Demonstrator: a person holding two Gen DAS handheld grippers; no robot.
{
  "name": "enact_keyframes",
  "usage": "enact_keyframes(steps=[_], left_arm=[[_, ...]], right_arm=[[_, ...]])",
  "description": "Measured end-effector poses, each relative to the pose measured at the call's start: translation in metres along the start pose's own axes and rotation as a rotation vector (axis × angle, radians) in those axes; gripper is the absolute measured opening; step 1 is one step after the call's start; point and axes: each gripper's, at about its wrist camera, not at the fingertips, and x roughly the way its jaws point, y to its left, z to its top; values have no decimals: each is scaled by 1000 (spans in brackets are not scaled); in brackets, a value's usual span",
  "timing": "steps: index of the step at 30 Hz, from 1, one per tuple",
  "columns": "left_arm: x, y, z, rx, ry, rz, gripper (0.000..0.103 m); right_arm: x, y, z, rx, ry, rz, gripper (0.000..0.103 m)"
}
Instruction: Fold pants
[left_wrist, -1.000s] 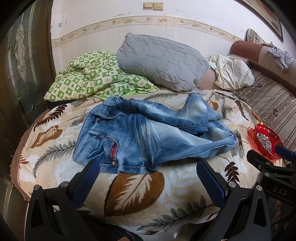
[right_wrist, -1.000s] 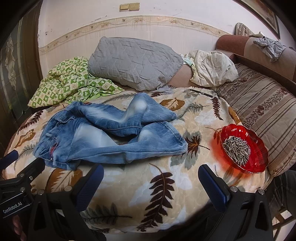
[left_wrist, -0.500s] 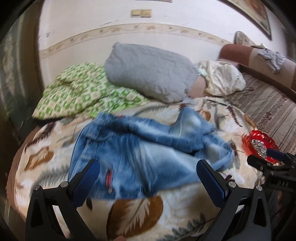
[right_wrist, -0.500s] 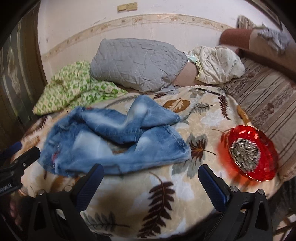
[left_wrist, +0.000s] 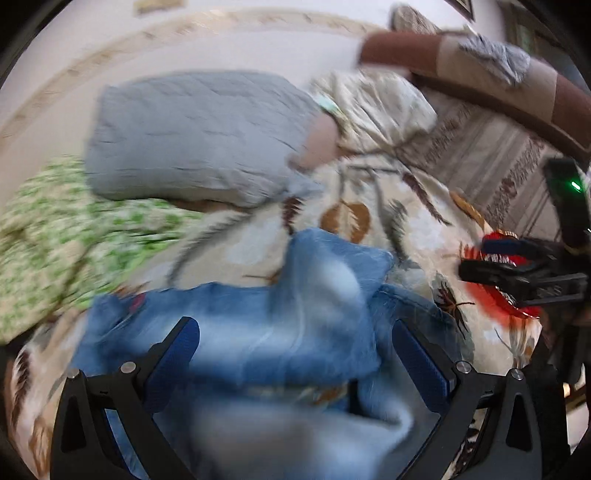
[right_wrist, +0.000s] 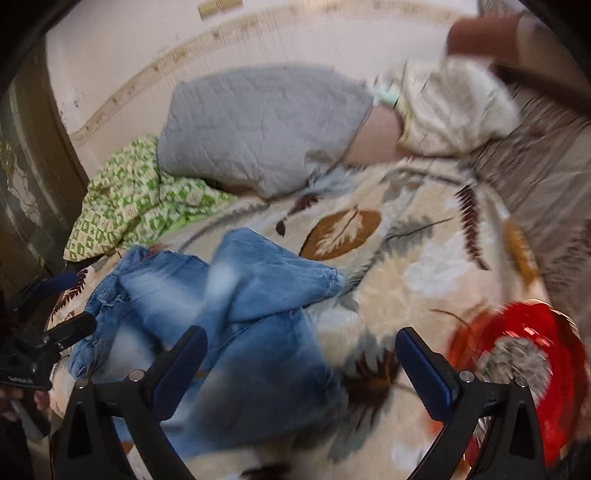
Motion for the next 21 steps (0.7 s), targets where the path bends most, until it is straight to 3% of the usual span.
enact_keyframes(steps=[1, 6, 9, 11, 12, 13, 16, 21], left_arm=[[16, -2, 7, 22, 27, -33, 103], [82, -11, 26, 53, 126, -112, 103], [111, -9, 23, 42, 193, -109, 103], [126, -6, 17, 44, 236, -118, 85], [129, -3, 13, 41, 255, -141, 45], [134, 0, 10, 32, 284, -157, 11], [126, 9, 6, 30, 276, -159, 10], [98, 9, 52, 29, 120, -202, 10]], right_arm=[[16, -5, 8, -4, 29, 20, 92], [96, -31, 35, 43, 169, 115, 90], [137, -42, 42, 82, 224, 148, 90], [162, -43, 41, 105, 260, 201, 76], [171, -41, 40, 106, 279, 224, 57], [180, -38, 38, 101, 295, 231, 25], [179, -26, 35, 49, 268, 253, 18], [117, -22, 75, -28, 108, 244, 17]])
